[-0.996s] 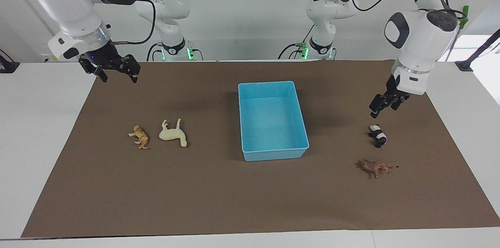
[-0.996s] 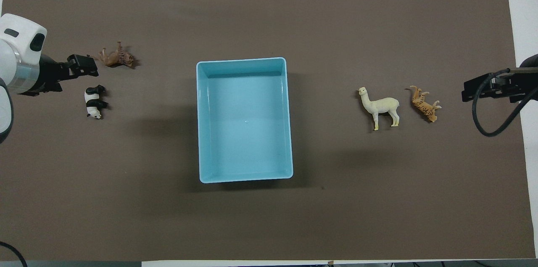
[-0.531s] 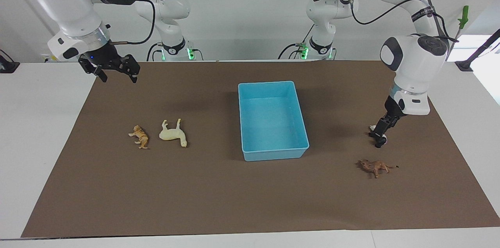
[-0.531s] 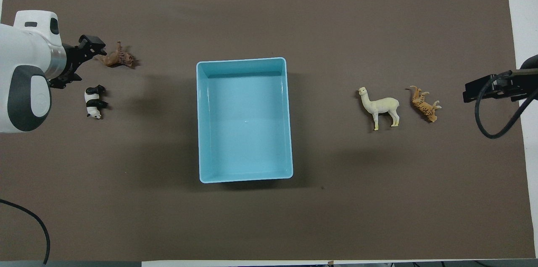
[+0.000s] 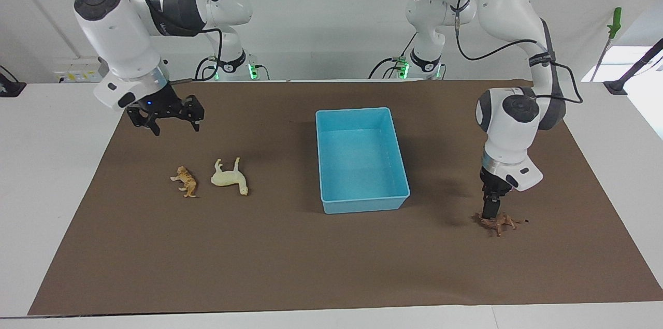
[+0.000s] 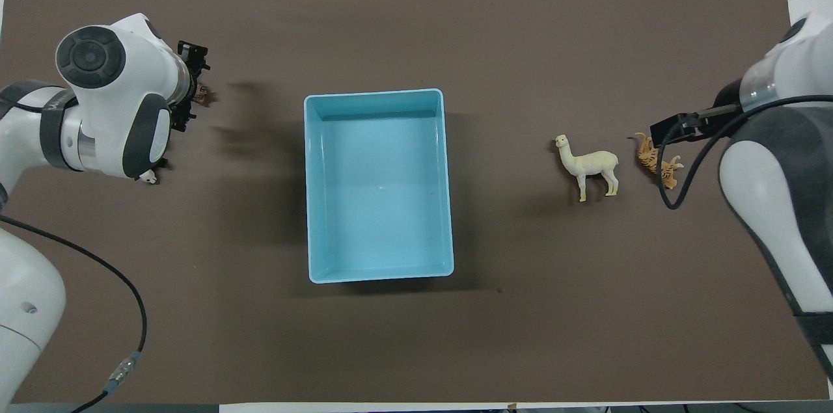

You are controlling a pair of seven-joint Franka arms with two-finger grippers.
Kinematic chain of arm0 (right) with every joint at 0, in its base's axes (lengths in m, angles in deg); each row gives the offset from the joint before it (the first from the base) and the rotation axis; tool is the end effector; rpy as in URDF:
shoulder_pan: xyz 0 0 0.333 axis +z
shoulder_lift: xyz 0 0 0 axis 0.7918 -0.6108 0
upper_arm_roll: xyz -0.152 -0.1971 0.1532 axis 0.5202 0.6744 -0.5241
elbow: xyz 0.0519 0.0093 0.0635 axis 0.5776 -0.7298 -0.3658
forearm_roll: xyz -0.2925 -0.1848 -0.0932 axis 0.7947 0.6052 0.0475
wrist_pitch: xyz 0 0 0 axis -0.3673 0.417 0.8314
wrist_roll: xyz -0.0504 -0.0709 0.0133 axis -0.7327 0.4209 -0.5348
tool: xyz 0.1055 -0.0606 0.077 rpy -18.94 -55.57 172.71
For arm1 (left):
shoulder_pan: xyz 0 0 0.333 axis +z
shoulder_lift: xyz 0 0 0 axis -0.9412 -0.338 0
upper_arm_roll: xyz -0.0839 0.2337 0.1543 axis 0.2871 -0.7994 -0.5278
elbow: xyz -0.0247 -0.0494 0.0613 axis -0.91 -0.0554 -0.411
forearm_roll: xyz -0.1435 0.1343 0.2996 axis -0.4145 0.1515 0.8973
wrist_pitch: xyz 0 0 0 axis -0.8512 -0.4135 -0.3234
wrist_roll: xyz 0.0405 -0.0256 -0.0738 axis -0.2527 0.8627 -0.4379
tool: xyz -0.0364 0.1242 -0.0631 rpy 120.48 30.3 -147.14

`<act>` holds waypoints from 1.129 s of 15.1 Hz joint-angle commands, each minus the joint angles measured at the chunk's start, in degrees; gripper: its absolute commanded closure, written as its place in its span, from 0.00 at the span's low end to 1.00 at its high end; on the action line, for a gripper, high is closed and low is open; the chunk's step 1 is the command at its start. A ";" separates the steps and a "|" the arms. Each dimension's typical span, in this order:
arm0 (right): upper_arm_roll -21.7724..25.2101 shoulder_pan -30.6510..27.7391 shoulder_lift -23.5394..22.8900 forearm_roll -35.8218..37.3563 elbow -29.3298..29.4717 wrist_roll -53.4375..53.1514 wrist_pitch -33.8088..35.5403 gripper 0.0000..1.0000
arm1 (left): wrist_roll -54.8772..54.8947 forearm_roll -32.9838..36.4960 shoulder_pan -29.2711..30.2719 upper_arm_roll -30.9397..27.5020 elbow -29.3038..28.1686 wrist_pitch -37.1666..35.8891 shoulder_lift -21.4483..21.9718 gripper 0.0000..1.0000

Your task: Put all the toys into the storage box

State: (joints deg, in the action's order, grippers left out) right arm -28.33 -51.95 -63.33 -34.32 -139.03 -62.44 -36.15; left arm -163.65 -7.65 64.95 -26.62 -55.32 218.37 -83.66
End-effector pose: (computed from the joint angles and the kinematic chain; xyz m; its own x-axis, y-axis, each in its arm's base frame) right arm 0.5490 0.0299 0.4495 0.9896 0.1420 -0.0227 0.1421 -0.9899 0.0028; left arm 0.6450 -0.0762 0.3057 0.3159 0.9297 0.1896 0.9183 -0.3498 0.1854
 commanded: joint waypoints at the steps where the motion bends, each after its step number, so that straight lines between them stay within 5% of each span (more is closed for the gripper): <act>1: -0.18 1.17 -2.97 -0.27 -2.58 -1.11 -6.38 0.00 | -1.98 1.25 0.80 -1.44 0.55 2.22 -0.41 0.00; 5: -0.09 7.67 -7.71 0.77 -0.74 -9.74 -10.69 0.00 | -2.15 1.17 1.08 -1.44 -5.23 7.31 0.38 0.00; 11: -0.18 9.18 -11.15 1.22 -1.61 9.49 -22.12 0.00 | -1.98 1.17 1.25 -1.62 -6.74 8.20 0.38 0.00; 17: -0.18 9.09 -11.94 1.04 -11.98 14.26 -35.32 0.00 | -2.33 1.17 2.48 -1.62 -6.83 12.68 -0.40 0.00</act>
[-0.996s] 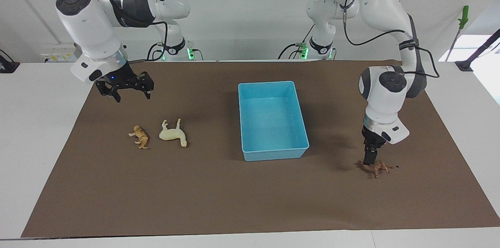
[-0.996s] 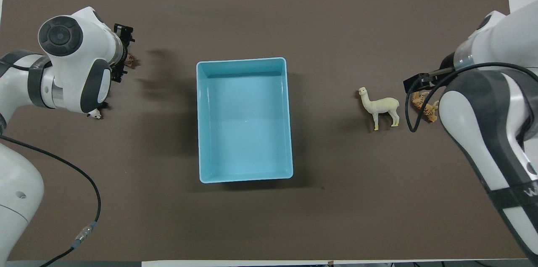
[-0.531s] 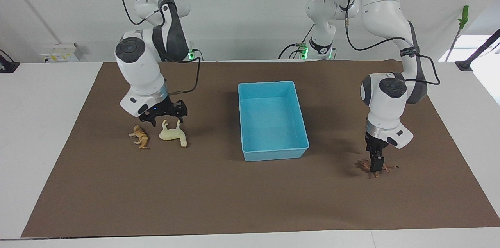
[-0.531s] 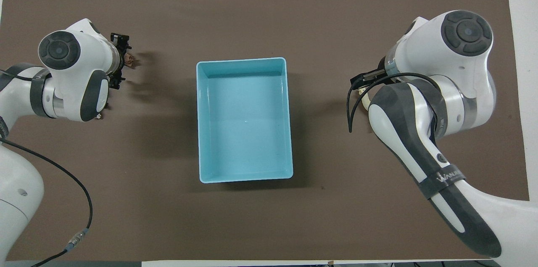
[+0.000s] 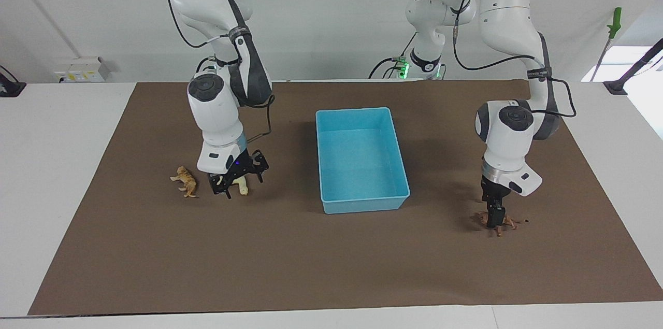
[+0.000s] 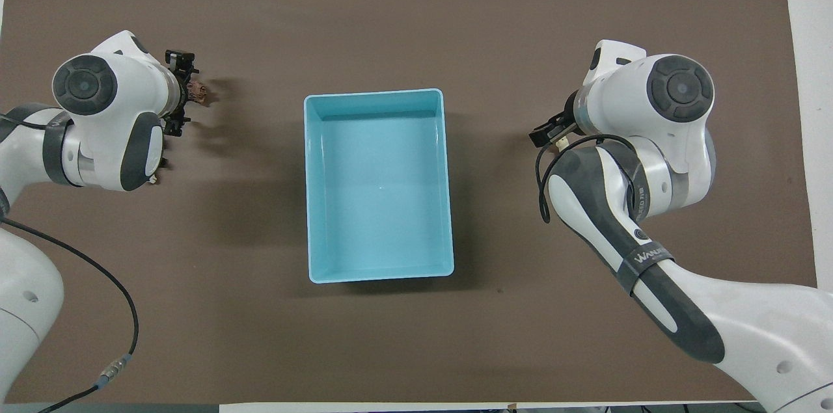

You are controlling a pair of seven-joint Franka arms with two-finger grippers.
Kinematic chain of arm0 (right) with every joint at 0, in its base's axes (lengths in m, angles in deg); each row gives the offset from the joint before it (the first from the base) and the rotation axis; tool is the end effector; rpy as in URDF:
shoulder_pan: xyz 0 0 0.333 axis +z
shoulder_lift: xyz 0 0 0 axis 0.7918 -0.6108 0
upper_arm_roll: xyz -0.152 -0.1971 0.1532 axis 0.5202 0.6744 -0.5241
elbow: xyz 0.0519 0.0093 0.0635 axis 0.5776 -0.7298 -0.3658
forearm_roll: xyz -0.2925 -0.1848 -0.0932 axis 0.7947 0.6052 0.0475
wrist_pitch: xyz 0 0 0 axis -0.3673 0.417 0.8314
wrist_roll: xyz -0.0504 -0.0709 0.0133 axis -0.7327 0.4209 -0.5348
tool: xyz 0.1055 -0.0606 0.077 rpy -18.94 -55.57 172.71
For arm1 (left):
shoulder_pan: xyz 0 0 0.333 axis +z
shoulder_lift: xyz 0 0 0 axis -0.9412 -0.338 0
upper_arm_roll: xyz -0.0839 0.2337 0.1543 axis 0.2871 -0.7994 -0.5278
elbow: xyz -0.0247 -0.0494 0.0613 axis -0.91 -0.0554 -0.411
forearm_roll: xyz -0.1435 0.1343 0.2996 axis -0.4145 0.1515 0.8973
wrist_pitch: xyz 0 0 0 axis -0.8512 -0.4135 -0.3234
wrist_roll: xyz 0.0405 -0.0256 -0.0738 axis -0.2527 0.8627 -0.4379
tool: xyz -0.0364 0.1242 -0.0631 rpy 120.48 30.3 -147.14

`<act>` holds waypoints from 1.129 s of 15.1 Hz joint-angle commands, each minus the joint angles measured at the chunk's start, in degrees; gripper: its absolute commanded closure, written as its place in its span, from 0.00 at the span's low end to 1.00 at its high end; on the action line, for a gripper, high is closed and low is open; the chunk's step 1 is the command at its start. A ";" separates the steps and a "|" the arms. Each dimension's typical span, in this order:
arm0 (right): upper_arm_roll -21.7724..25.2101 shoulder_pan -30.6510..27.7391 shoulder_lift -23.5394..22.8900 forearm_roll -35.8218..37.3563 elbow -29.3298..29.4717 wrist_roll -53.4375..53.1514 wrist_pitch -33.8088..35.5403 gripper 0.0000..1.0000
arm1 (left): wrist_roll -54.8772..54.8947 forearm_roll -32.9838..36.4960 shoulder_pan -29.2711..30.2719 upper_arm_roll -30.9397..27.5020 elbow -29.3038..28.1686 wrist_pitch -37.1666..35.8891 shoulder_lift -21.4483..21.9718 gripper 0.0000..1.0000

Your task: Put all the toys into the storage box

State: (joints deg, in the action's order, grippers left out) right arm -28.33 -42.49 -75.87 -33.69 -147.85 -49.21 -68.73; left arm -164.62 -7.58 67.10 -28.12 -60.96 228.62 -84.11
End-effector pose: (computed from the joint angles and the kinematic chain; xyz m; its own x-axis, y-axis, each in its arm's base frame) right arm 0.5887 0.1316 0.3101 0.8405 0.5164 0.1642 0.5150 -0.8555 0.0542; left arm 0.6418 -0.0432 0.2776 0.2621 0.9471 0.1851 0.9177 -0.3039 0.2559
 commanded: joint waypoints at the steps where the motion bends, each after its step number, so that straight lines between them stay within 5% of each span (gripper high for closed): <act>1: -0.18 -0.38 0.51 0.41 -3.69 0.77 -2.74 0.00 | -1.36 1.10 0.16 -0.21 -0.93 2.00 0.04 0.00; 8: -0.18 -1.34 0.78 0.33 -8.96 -1.78 -7.13 0.05 | -1.27 1.45 -0.37 -0.12 -1.37 2.35 -0.84 0.03; 10: -0.18 -1.61 0.69 0.33 -9.57 -1.87 -7.22 0.14 | -1.27 1.45 -0.37 -0.12 -1.54 2.35 -0.84 0.04; 12: -0.18 -1.70 1.04 0.33 -10.19 -3.09 -7.13 0.31 | -1.27 1.45 -0.29 -0.12 -1.54 2.44 -0.75 0.13; 15: -0.18 -1.87 1.13 0.33 -10.37 -5.47 -6.96 0.93 | -1.36 1.45 -0.37 -0.12 -1.46 2.52 -0.84 0.29; 17: -0.09 -2.05 1.56 0.24 -9.85 -4.86 -6.87 1.00 | -1.36 1.45 -0.29 -0.12 -1.28 2.52 -0.84 0.45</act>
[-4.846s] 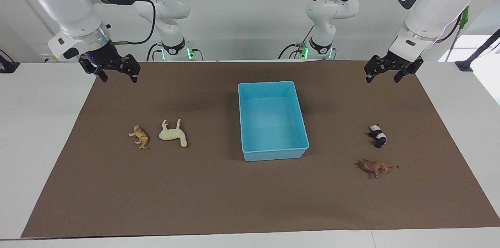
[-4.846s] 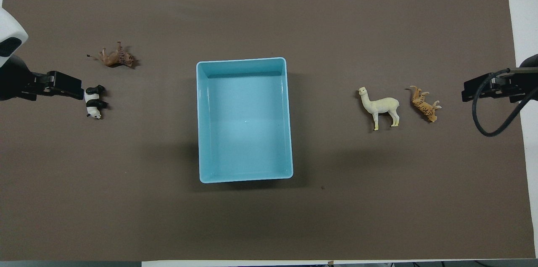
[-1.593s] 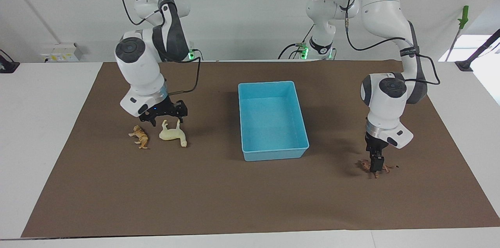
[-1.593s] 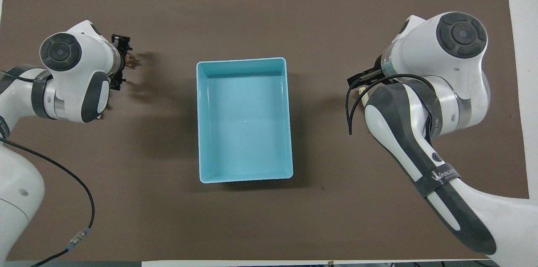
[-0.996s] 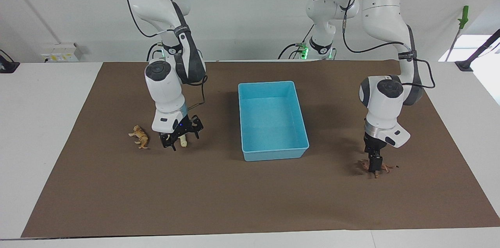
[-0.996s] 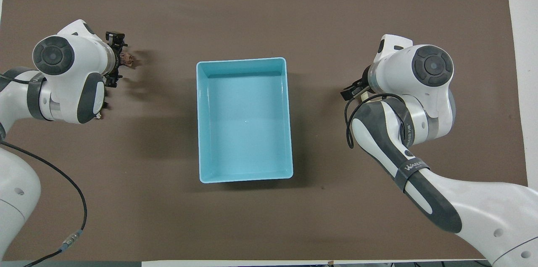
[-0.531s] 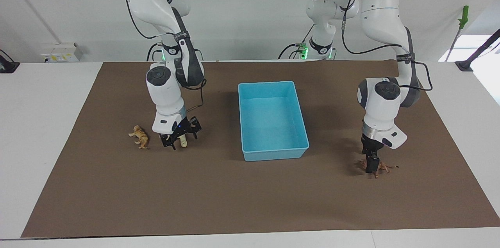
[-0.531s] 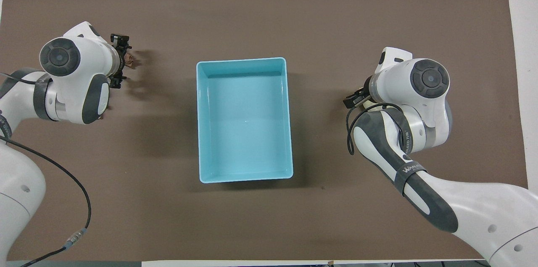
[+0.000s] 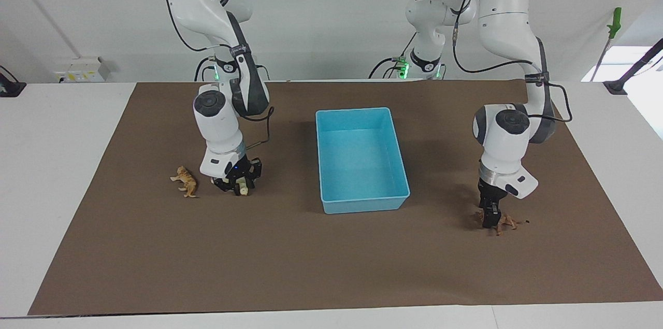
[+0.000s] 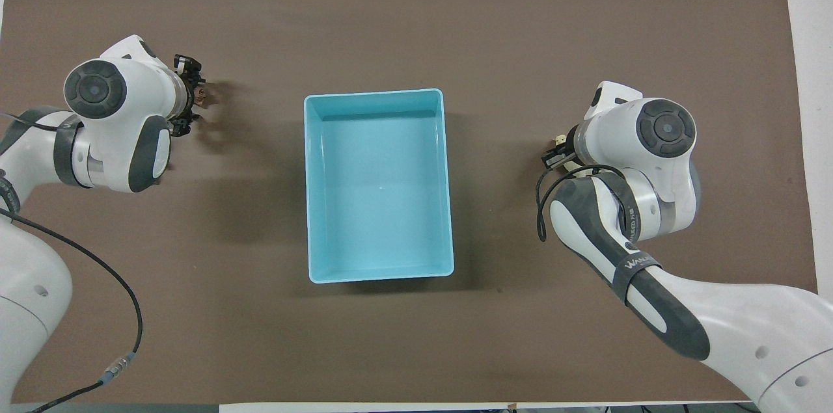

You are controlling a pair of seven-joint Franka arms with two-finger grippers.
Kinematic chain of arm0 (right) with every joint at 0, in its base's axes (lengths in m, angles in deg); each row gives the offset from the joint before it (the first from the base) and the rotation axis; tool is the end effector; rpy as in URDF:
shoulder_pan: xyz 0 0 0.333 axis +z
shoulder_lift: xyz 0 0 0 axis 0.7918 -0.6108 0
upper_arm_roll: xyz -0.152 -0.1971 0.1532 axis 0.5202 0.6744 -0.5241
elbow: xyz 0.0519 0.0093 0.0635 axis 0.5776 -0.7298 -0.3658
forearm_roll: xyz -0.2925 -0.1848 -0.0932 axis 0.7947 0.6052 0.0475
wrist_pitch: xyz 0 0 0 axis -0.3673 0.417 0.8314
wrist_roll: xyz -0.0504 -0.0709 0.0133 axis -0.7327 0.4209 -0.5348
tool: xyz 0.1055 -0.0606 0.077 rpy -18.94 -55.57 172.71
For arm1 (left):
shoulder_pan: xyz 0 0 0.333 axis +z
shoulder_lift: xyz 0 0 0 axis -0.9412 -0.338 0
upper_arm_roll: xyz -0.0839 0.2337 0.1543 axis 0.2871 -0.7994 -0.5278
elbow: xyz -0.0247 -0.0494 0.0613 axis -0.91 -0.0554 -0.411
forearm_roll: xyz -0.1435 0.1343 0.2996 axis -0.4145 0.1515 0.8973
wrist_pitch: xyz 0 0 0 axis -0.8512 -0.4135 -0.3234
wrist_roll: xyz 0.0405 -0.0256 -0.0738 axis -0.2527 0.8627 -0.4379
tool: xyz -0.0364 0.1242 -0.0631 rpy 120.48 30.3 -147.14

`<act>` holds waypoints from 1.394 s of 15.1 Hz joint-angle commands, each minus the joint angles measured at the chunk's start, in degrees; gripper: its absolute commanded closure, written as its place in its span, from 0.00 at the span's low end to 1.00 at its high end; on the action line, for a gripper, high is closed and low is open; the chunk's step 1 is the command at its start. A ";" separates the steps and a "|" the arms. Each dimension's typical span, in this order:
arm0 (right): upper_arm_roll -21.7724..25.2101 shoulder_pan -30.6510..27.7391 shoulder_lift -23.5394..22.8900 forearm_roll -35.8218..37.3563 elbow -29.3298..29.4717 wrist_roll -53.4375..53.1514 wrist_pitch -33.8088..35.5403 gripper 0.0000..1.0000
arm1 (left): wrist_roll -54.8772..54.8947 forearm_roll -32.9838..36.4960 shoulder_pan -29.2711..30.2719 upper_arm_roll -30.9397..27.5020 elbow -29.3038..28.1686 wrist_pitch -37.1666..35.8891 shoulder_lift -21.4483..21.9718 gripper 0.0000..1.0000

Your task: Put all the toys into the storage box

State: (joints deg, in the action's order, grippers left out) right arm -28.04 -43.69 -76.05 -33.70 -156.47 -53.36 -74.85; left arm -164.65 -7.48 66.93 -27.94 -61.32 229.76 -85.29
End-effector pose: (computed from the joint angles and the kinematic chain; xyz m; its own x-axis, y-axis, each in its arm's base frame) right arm 0.5603 0.1112 0.2565 0.8927 0.4336 0.1230 0.4333 -0.9007 0.0303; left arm 0.6406 -0.0478 0.2641 0.2729 0.9451 0.1799 0.9166 -0.3122 0.2498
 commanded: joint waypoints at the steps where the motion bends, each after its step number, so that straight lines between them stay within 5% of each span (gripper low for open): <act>1: -0.39 -1.10 2.01 0.34 -1.13 -0.45 -0.48 1.00 | -1.33 1.35 -0.19 -0.30 -0.75 1.39 0.34 0.57; 3: -0.39 -2.15 2.80 0.34 1.23 0.43 1.96 1.00 | -1.15 1.35 -0.19 -0.30 -0.22 1.21 0.34 0.70; 7: -0.47 -1.64 3.24 -0.89 16.40 -0.79 20.21 1.00 | -0.89 1.35 -0.37 -0.30 2.41 -0.63 0.08 0.71; 11: -0.47 5.20 2.45 -2.48 31.01 -16.73 35.26 1.00 | -0.54 1.43 -1.16 -0.12 7.68 -7.47 0.26 0.71; 17: -0.39 17.16 2.19 -1.42 32.88 -34.34 36.17 1.00 | -0.45 1.17 -2.48 0.32 9.62 -12.50 1.22 0.71; 21: -0.47 24.46 -2.11 -2.21 34.81 -50.41 24.88 1.00 | 0.07 0.91 -2.39 0.41 9.80 -13.82 2.36 0.71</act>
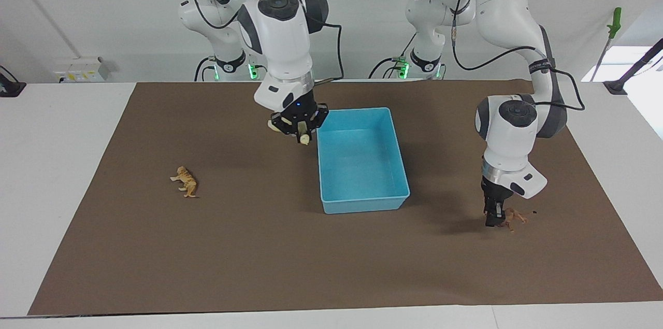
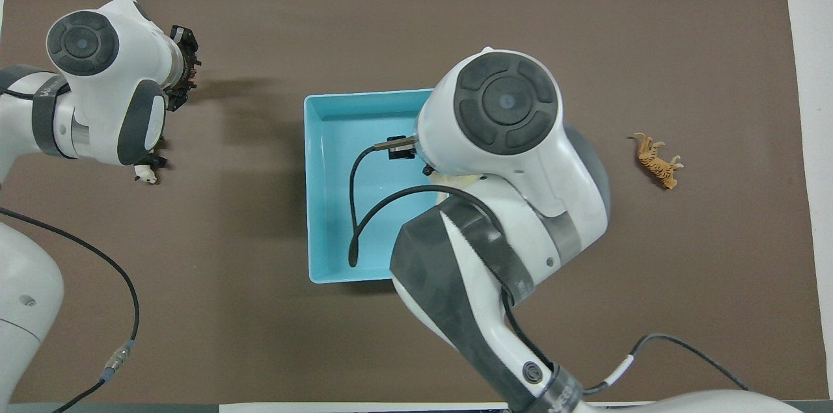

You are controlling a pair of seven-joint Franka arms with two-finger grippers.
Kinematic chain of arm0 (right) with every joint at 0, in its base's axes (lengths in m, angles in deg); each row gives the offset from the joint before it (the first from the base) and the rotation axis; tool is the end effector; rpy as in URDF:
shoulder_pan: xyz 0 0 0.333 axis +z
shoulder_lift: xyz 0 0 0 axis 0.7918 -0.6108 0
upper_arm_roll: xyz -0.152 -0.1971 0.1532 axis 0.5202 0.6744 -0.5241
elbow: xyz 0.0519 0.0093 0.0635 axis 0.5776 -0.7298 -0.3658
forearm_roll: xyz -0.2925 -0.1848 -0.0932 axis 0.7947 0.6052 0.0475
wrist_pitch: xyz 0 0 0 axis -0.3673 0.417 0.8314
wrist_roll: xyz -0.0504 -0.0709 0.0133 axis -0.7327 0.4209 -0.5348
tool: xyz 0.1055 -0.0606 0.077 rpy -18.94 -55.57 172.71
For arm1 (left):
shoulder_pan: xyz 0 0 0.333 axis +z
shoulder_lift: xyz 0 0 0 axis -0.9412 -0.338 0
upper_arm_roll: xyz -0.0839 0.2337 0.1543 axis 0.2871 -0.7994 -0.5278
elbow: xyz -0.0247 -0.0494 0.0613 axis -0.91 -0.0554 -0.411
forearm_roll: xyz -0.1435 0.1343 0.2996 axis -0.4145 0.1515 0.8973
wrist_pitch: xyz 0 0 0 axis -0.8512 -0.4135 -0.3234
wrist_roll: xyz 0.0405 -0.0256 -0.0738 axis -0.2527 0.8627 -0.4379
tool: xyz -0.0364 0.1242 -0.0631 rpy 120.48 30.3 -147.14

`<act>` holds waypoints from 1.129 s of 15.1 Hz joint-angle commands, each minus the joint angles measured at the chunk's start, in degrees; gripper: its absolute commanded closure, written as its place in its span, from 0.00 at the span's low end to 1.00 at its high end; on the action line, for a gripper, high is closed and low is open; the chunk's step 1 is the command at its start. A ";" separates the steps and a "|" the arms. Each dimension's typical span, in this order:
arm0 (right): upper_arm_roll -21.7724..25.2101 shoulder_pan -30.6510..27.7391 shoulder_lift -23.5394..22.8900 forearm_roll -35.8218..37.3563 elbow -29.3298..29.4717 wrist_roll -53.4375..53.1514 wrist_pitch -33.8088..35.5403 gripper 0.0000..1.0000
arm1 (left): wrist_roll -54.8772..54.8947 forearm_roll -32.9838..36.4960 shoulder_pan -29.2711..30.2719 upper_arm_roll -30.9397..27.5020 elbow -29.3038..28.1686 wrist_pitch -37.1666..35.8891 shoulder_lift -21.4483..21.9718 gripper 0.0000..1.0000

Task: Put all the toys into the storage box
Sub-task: 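Release the llama into the box with the right gripper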

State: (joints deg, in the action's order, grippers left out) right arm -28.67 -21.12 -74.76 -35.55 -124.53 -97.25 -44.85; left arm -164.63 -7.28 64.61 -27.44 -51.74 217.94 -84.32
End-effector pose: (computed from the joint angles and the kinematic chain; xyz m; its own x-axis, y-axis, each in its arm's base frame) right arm 0.5228 0.3561 0.4624 0.9878 0.0597 0.1438 0.0766 -0.9904 -0.1152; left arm 0.6598 -0.0724 0.3257 0.2860 0.9359 0.2058 0.9161 -0.3300 0.2275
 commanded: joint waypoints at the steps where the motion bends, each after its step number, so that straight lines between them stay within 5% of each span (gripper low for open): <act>1: 0.07 2.60 -4.29 -0.45 2.87 -9.61 -8.31 1.00 | -0.03 0.62 -0.08 -0.09 0.14 -2.26 1.48 0.71; 3: 0.07 3.22 -4.82 -0.45 2.87 -12.01 -9.30 1.00 | 0.06 0.44 -0.16 0.00 0.22 -3.41 2.26 0.71; 4: 0.07 3.31 -4.73 -0.63 2.87 -12.10 -9.05 0.71 | 0.06 0.44 -0.08 0.26 0.14 -3.76 2.44 0.71; 5: 0.07 3.31 -4.65 -0.46 2.87 -12.11 -9.04 0.17 | 0.15 0.44 0.18 0.35 0.14 -4.20 2.88 0.71; 6: 0.07 3.05 -4.47 0.24 3.04 -12.02 -8.26 0.00 | 0.50 0.44 0.27 0.43 -0.04 -4.37 3.06 0.71; 11: 0.59 -1.77 -4.30 0.34 6.04 -2.47 -1.23 0.00 | 0.15 -3.50 -0.25 2.79 0.22 -7.61 5.16 0.71; 17: 0.51 -17.13 -2.19 -0.45 2.09 29.47 1.94 0.00 | -1.43 -6.94 -1.12 15.71 2.33 -16.85 8.07 0.71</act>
State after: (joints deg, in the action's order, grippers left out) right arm -27.24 -32.56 -78.87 -35.40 -119.51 -79.91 -43.27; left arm -165.08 -12.75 64.38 -14.36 -49.78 204.49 -77.31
